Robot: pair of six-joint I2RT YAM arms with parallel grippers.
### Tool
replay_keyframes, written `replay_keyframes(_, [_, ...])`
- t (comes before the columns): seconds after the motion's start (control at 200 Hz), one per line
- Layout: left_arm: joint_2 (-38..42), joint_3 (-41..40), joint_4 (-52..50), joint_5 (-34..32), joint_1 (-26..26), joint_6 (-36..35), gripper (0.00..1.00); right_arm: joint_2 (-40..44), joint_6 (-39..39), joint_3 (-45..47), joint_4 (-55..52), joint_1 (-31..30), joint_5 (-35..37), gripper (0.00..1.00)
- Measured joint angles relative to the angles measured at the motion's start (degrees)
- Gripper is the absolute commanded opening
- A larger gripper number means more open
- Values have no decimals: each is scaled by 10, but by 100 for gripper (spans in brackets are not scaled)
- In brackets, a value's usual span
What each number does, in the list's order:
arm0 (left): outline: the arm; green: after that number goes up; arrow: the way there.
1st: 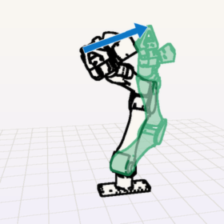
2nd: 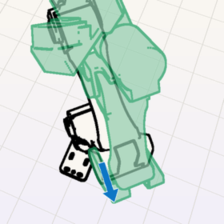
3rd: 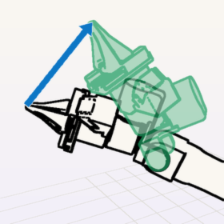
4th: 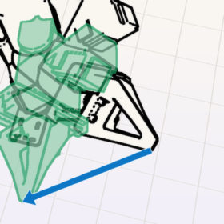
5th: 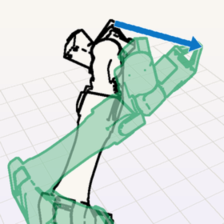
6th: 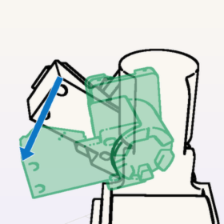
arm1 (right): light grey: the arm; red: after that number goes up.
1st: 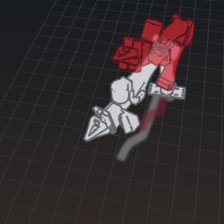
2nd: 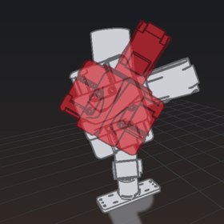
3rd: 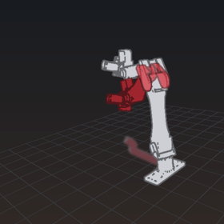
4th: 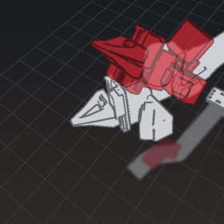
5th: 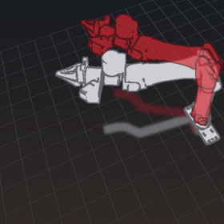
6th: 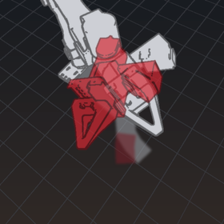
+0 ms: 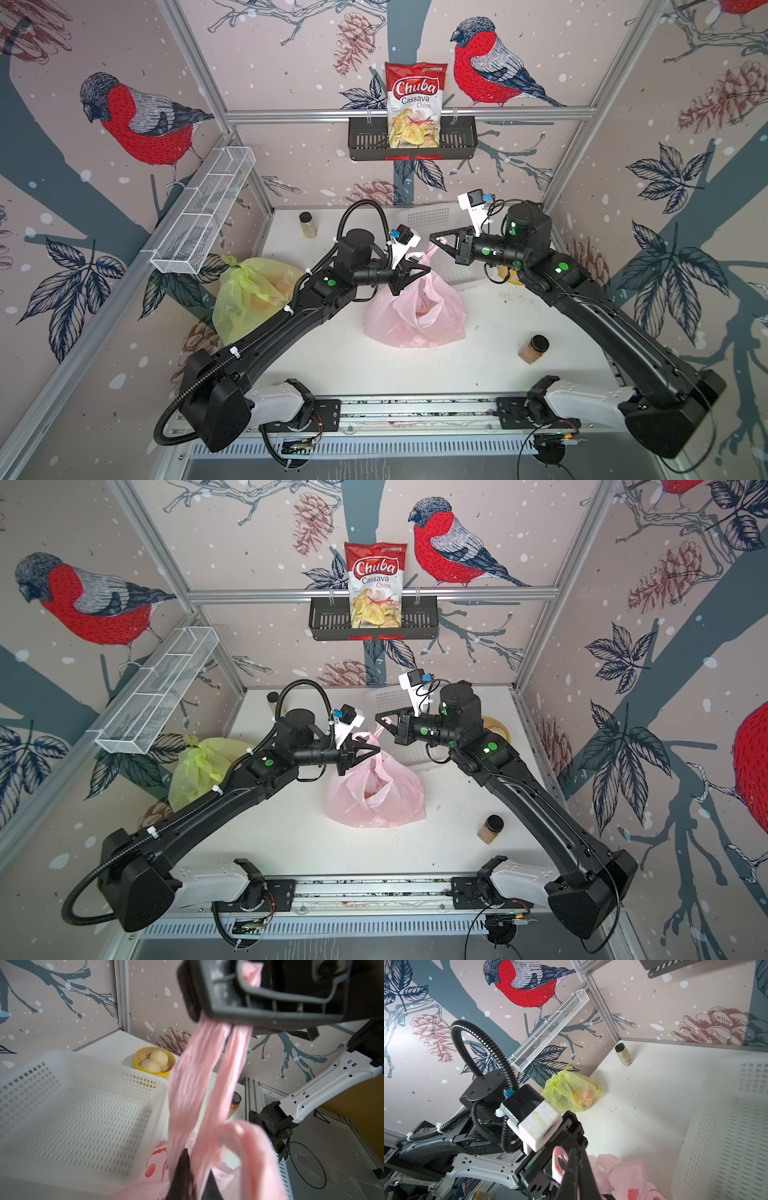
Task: Place the peach into a plastic bag & tie a knot
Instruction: Cross the plastic bag at the center of the board.
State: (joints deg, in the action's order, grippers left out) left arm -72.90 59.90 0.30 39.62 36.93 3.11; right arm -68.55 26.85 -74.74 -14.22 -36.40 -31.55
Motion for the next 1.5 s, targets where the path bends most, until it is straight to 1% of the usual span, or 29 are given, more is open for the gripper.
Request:
replay_keyframes(0.205, [7, -16, 9, 0, -5, 5, 6, 26, 0, 29, 0, -2, 10, 0])
replay_keyframes(0.31, [15, -26, 16, 0, -10, 11, 0, 52, 0, 58, -1, -4, 15, 0])
replay_keyframes(0.36, [18, -33, 21, 4, -12, 12, 0, 65, 0, 77, 3, -12, 18, 0])
replay_keyframes(0.435, [20, -39, 21, 0, -14, 15, 0, 80, 1, 106, 9, -32, 26, 0])
replay_keyframes(0.56, [21, -40, 20, -9, -15, 20, 0, 99, 15, 158, 30, -81, 34, 0])
replay_keyframes(0.68, [21, -41, 20, -10, -15, 26, 0, 105, 31, 203, 66, -123, 62, 0])
replay_keyframes(0.77, [20, -43, 19, -7, -15, 29, 0, 99, 34, 226, 93, -143, 78, 0])
replay_keyframes(0.855, [19, -43, 19, -7, -15, 33, 0, 81, 34, 233, 107, -149, 91, 0])
replay_keyframes(1.056, [24, -43, 2, -10, -15, 39, 0, 15, 13, 212, 103, -148, 115, 0])
replay_keyframes(1.221, [30, -48, -16, -29, -15, 39, 0, -9, -1, 210, 106, -134, 114, 0])
replay_keyframes(1.501, [45, -54, -25, -41, -15, 39, 16, -5, -2, 209, 94, -119, 115, 0])
